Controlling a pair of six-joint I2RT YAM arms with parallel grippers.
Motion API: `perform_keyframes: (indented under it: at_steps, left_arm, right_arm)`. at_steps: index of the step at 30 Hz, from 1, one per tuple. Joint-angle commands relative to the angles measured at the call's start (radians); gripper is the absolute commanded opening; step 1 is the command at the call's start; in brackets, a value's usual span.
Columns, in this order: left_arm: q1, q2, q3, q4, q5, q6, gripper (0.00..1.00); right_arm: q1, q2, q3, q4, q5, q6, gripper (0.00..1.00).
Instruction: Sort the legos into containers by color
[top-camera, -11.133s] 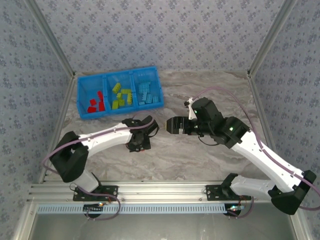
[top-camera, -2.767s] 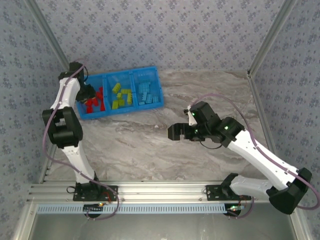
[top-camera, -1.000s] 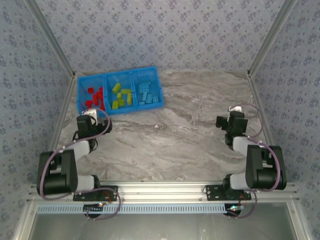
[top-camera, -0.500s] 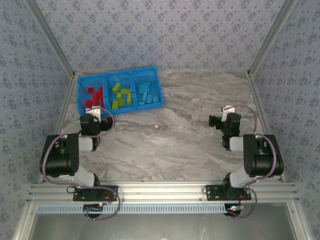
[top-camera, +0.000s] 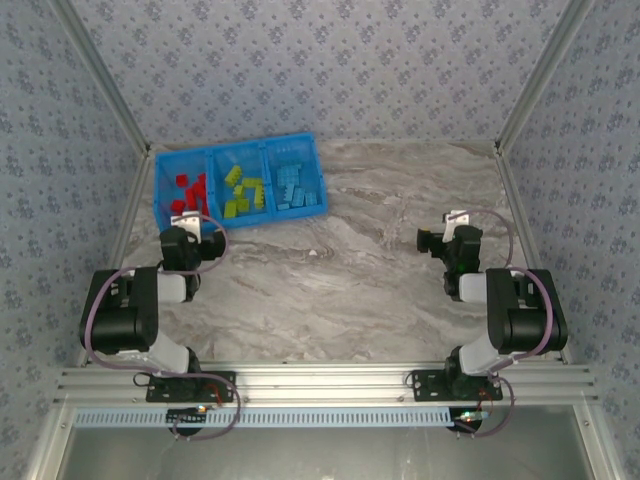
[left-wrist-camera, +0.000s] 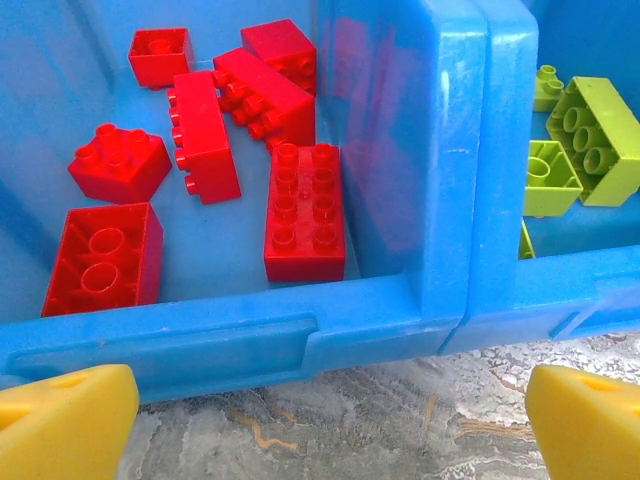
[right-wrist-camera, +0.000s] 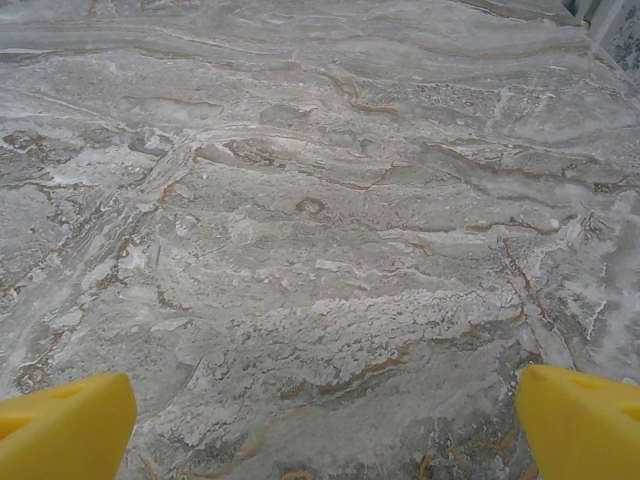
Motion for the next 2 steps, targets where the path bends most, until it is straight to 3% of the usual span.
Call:
perform_keyframes:
  at_steps: [1, 2]
  left_arm:
    - [-0.002, -0.007, 0.019, 0.029, -0.009, 0.006, 0.99]
    - [-0.004, -0.007, 0.019, 0.028, -0.009, 0.006, 0.99]
  right_arm:
    - [-0.006, 0.001, 0.007, 0.025, -0.013, 0.012, 1.0]
    - [-0.001, -0.003, 0.003, 0.03, -0.006, 0.011, 1.0]
